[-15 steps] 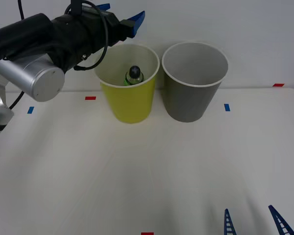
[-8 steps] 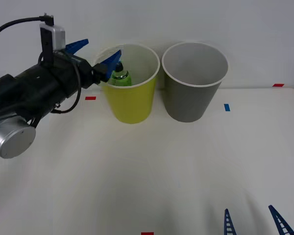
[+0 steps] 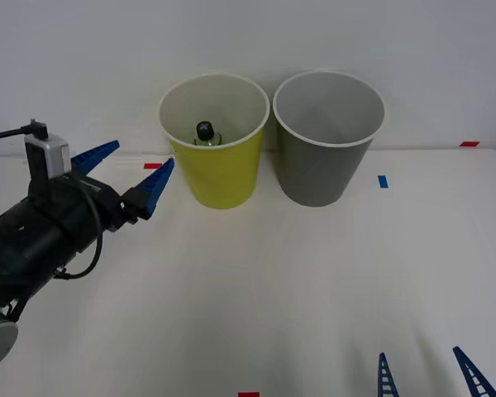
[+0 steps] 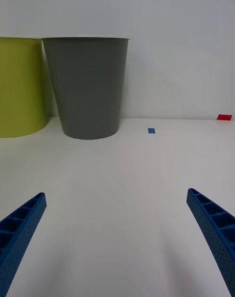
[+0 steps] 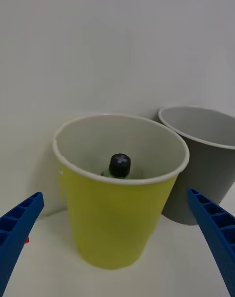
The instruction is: Put cans in the gray bin and PET bottles in the light green bin.
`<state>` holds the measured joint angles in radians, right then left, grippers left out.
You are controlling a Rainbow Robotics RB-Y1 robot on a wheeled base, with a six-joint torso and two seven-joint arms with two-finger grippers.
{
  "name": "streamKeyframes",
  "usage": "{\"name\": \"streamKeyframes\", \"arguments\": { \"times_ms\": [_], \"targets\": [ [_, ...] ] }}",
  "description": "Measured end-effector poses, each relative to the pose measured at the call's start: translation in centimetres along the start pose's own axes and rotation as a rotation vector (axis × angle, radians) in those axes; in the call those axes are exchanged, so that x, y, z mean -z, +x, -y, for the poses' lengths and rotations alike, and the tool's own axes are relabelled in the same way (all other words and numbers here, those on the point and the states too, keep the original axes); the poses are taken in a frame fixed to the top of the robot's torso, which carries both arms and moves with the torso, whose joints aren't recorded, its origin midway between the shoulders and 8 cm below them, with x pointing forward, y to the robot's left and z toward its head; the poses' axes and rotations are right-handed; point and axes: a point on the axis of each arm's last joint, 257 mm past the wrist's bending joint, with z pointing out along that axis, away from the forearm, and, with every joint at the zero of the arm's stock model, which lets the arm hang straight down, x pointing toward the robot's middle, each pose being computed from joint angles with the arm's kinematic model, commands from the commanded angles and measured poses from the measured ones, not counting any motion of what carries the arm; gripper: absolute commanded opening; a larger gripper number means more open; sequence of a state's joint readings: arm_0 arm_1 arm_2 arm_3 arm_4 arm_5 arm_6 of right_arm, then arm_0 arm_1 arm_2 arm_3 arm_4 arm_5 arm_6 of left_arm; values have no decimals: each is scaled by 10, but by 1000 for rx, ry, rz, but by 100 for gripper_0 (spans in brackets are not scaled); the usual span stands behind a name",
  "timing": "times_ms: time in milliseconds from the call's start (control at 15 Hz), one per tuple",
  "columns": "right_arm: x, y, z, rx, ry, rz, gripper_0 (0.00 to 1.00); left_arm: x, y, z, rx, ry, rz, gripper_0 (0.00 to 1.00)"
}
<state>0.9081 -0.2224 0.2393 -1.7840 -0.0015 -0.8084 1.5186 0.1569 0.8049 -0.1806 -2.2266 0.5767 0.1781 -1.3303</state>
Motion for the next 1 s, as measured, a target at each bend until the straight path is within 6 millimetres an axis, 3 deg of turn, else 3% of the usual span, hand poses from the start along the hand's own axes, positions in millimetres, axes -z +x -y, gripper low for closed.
{"name": "streamKeyframes", "arguments": {
  "times_ms": [267, 600, 867, 1000],
  "targets": [
    [0, 0, 0, 0, 0, 0, 100, 38, 31, -7, 123, -95, 4, 100],
    [0, 0, 0, 0, 0, 0, 100, 59, 57, -11, 165, -218, 26, 100],
    [0, 0, 0, 0, 0, 0, 100, 76, 63, -13, 183, -246, 113, 100],
    [0, 0, 0, 0, 0, 0, 100, 87, 81, -12, 191, -252, 155, 100]
  ]
}}
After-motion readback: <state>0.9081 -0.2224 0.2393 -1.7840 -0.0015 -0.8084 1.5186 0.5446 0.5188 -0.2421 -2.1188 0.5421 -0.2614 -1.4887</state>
